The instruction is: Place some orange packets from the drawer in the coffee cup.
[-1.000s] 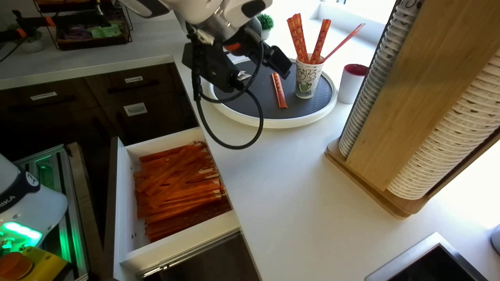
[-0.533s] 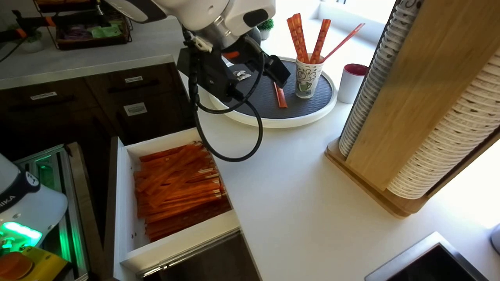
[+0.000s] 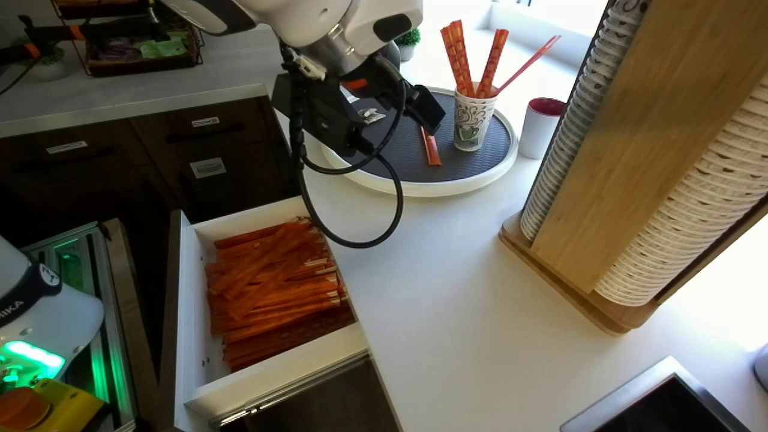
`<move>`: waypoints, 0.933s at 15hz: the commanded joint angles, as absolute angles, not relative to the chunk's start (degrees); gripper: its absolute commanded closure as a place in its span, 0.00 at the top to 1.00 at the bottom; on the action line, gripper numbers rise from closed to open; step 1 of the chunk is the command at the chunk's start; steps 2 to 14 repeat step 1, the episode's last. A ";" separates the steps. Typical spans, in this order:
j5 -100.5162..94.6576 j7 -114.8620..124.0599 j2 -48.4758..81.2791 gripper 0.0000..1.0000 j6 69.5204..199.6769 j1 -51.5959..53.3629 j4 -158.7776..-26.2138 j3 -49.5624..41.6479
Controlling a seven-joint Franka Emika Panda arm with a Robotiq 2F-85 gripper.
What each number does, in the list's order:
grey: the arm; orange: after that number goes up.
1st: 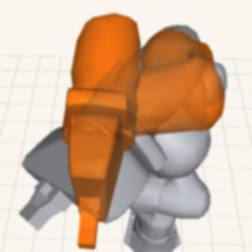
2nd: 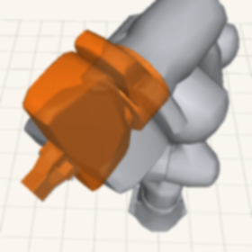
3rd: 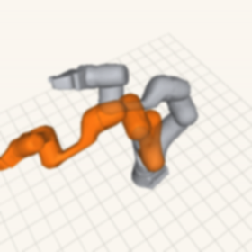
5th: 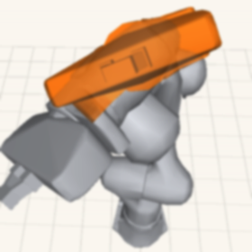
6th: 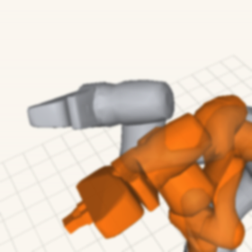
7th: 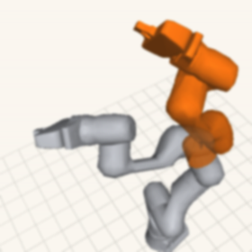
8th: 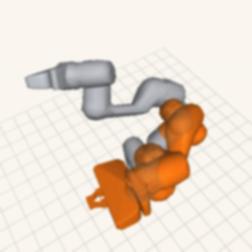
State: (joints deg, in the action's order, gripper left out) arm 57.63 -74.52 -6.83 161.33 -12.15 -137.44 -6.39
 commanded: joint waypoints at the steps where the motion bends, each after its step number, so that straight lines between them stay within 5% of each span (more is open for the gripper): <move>1: 57.62 -74.51 -6.83 1.00 161.33 -12.16 -137.45 -6.39; 14: 57.62 -74.51 -6.83 1.00 161.33 -12.16 -137.45 -6.39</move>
